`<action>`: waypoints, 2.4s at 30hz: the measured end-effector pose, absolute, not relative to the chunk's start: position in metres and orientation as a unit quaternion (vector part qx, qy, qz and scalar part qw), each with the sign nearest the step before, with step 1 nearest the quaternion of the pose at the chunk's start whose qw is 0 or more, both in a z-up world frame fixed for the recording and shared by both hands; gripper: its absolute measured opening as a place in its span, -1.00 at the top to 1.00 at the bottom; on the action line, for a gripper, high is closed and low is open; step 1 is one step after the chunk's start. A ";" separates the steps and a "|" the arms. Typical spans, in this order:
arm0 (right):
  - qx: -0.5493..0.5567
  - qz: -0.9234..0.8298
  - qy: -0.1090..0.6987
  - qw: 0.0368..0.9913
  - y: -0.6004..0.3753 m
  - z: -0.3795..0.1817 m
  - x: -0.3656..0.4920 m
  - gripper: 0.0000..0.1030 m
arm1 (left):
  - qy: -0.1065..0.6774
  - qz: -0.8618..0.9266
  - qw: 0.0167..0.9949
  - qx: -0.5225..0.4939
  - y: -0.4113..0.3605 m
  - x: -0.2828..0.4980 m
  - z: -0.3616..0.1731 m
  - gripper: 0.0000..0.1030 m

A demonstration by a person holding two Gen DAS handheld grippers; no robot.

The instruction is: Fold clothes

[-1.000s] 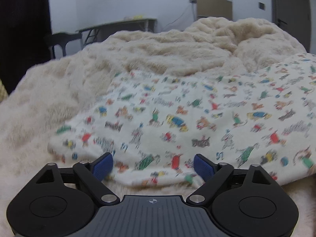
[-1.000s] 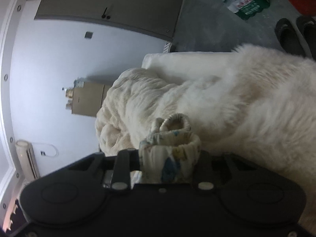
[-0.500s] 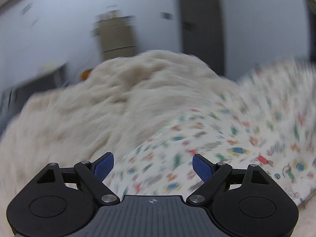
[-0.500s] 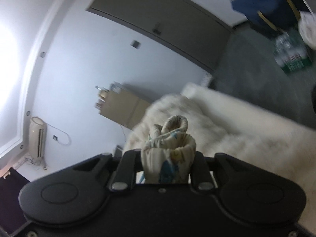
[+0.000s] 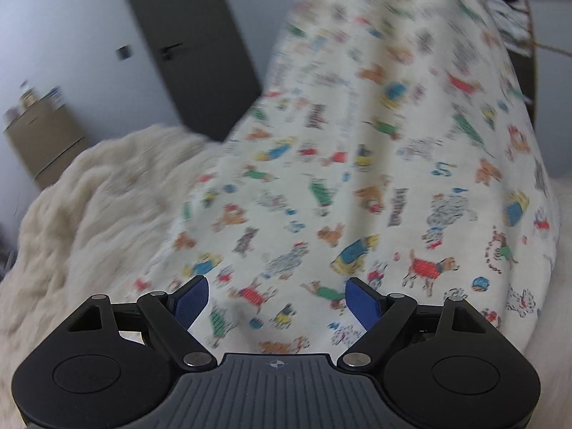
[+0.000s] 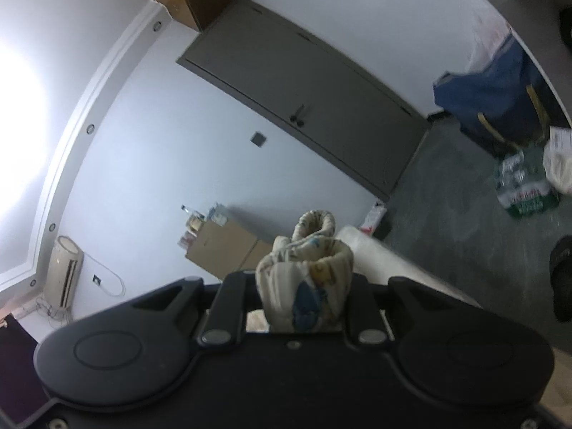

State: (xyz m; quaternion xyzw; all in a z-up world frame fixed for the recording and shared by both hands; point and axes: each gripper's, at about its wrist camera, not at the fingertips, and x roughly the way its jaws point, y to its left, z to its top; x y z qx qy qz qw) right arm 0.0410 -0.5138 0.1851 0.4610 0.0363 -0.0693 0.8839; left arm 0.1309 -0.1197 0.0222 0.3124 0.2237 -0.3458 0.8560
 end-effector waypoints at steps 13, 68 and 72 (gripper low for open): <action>0.370 -0.106 0.026 0.922 -0.493 0.258 0.038 0.69 | 0.246 -0.376 0.869 0.204 -0.049 0.127 0.043 -0.62; -0.311 0.300 0.188 0.882 -0.055 0.050 -0.002 0.68 | 0.379 -0.402 0.769 -0.321 0.184 0.182 0.011 -0.63; -0.282 0.278 0.202 0.896 -0.054 0.054 -0.001 0.69 | 0.403 -0.403 0.773 -0.280 0.157 0.185 0.010 -0.57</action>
